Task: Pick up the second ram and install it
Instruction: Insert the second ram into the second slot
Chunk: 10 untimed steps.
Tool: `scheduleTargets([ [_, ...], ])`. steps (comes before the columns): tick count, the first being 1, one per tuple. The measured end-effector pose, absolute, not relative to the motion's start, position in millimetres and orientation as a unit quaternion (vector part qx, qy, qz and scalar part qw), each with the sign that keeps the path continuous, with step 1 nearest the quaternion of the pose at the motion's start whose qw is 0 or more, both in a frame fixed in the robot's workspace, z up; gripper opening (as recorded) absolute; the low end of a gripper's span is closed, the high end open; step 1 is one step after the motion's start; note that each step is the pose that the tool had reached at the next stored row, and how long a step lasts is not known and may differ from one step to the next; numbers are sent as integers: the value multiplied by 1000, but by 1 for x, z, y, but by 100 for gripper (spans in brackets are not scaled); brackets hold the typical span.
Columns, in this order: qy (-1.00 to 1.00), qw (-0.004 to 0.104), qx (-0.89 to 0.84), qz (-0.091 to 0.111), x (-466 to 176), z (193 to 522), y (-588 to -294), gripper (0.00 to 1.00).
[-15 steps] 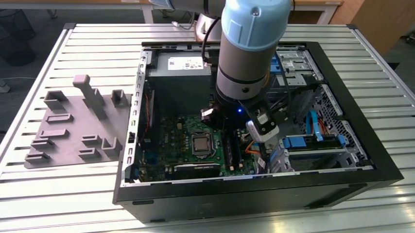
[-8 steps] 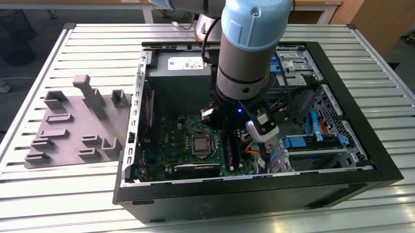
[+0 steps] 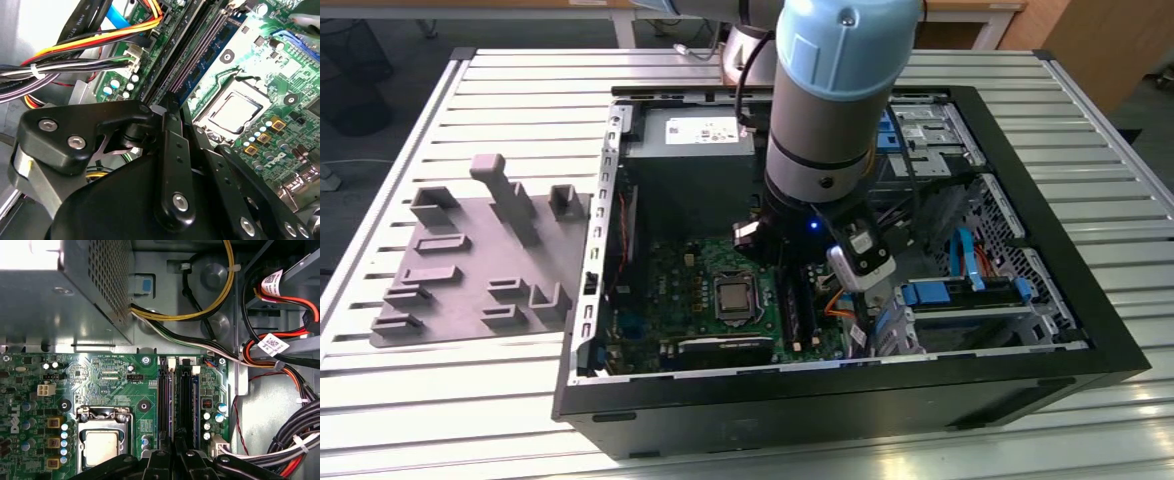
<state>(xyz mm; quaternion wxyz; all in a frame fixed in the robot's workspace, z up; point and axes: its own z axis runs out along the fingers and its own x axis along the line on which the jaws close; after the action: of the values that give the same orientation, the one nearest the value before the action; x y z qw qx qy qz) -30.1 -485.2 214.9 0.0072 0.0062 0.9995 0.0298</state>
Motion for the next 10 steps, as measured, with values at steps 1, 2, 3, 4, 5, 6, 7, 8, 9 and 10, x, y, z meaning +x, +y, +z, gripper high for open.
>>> scheduleTargets([
  [1, 1000, 7, 6, 30, -30, 215, -485, 14],
  [2, 1000, 7, 6, 30, -30, 215, -485, 14],
  [3, 1000, 7, 6, 30, -30, 216, -485, 14],
  [4, 1000, 7, 6, 30, -30, 217, -485, 14],
  [5, 1000, 7, 6, 30, -30, 217, -485, 14],
  [6, 1000, 7, 6, 30, -30, 217, -485, 14],
  [7, 1000, 7, 6, 30, -30, 217, -485, 14],
  [8, 1000, 7, 6, 30, -30, 217, -485, 14],
  [9, 1000, 7, 6, 29, -30, 218, -485, 14],
  [10, 1000, 7, 6, 29, -30, 218, -485, 14],
])
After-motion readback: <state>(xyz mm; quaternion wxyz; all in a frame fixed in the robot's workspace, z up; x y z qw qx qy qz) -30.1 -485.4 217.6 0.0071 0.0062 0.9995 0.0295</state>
